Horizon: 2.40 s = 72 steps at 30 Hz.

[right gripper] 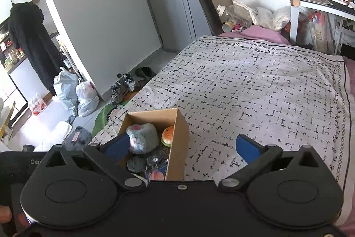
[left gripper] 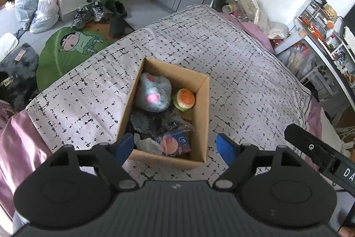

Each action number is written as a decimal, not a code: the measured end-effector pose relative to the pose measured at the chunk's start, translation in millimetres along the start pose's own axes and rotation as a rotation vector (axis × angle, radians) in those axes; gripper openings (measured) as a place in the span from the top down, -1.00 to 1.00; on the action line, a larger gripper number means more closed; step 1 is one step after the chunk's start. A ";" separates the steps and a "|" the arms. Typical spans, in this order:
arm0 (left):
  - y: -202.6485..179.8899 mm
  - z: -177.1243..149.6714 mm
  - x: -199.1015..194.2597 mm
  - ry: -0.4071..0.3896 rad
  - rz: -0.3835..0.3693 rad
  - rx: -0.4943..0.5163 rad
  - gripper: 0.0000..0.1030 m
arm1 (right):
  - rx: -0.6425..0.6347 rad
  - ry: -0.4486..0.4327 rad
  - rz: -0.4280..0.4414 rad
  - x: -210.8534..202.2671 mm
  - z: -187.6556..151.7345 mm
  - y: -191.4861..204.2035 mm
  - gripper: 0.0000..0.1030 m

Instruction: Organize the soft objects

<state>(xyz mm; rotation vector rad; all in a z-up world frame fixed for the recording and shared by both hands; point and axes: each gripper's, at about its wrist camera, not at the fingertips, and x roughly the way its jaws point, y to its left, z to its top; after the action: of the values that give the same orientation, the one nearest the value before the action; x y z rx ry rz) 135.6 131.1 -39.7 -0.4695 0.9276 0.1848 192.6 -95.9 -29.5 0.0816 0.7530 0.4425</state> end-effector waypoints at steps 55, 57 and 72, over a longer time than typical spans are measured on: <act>-50.7 -127.9 -87.4 -0.122 0.015 0.270 -0.72 | 0.052 -0.080 -0.026 -137.3 -97.6 -39.0 -1.00; -50.2 -128.2 -89.5 -0.128 0.019 0.274 -0.72 | 0.051 -0.082 -0.027 -138.2 -97.8 -39.0 -1.00; -49.0 -128.3 -91.5 -0.136 0.031 0.277 -0.72 | 0.037 -0.083 -0.020 -138.8 -97.2 -35.9 -1.00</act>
<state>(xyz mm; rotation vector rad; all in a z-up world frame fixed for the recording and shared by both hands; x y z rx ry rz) 5.6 32.4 -16.2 -0.1842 0.8127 0.1125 50.5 -194.5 -19.5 0.1266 0.6800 0.4035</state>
